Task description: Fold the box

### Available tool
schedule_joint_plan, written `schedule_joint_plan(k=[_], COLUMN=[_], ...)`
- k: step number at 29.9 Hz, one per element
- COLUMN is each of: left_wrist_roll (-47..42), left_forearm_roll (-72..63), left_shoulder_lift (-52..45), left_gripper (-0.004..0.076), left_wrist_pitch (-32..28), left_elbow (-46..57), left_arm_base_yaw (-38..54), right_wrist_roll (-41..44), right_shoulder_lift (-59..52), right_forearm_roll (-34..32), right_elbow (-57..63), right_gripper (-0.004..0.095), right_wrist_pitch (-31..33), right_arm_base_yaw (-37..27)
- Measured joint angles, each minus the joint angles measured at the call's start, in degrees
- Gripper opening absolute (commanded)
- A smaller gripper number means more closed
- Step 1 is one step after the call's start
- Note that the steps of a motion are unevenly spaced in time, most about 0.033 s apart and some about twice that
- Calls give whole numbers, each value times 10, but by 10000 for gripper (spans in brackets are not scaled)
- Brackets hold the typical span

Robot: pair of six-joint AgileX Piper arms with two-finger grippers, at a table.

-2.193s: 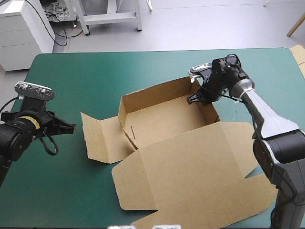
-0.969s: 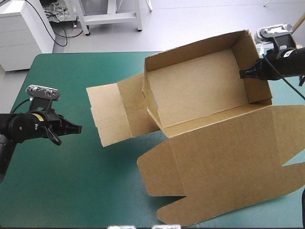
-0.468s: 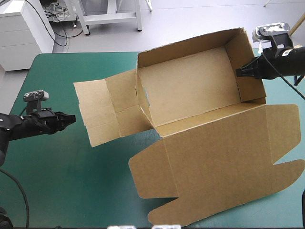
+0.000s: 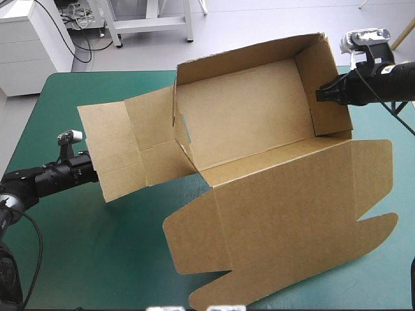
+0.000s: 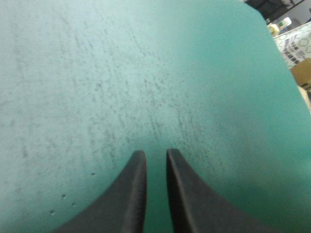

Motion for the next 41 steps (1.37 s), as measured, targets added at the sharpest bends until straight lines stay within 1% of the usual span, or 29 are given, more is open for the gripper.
schedule_joint_plan(k=[2,3,5,6,7,8,13,15,18,21,25,31,34,41], left_wrist_roll=[14,23,36,40,42,43,61,64,63,62,62,62,62,62], left_forearm_roll=[-19,-26,-33,-38,-46,-53,-84,-87,-91,-94,-104,-116,-131,-137], left_shoulder_lift=[9,12,16,16,16,16,16,16,15,8,-11,-37,-43,-46], left_gripper=[381,473,593,640,668,679,673,673,673,673,673,673,673,673], left_wrist_pitch=[8,13,20,25,30,35,92,102,106,107,109,109,110,110], left_elbow=[0,0,0,0,0,0,-7,-15,-28,-34,-35,-39,-42,-48], left_arm_base_yaw=[-11,-17,-29,-36,-42,-48,-79,-89,-102,-110,-114,-115,-119,-119], right_wrist_roll=[0,0,-1,-1,-1,-3,-5,-5,-5,2,23,46,67,150], right_shoulder_lift=[0,0,0,0,0,0,0,0,0,0,0,0,0,0], right_forearm_roll=[8,9,11,11,11,11,10,9,0,-24,-61,-92,-122,-250], right_elbow=[0,0,0,0,0,0,0,0,0,0,0,0,0,0], right_gripper=[-22,-22,-22,-22,-22,-22,-21,-21,-20,-17,-17,-15,-15,-15], right_wrist_pitch=[0,0,0,0,0,0,-1,-1,-1,-5,-27,-53,-72,-110], right_arm_base_yaw=[0,0,0,0,0,0,10,19,34,42,44,54,84,171])
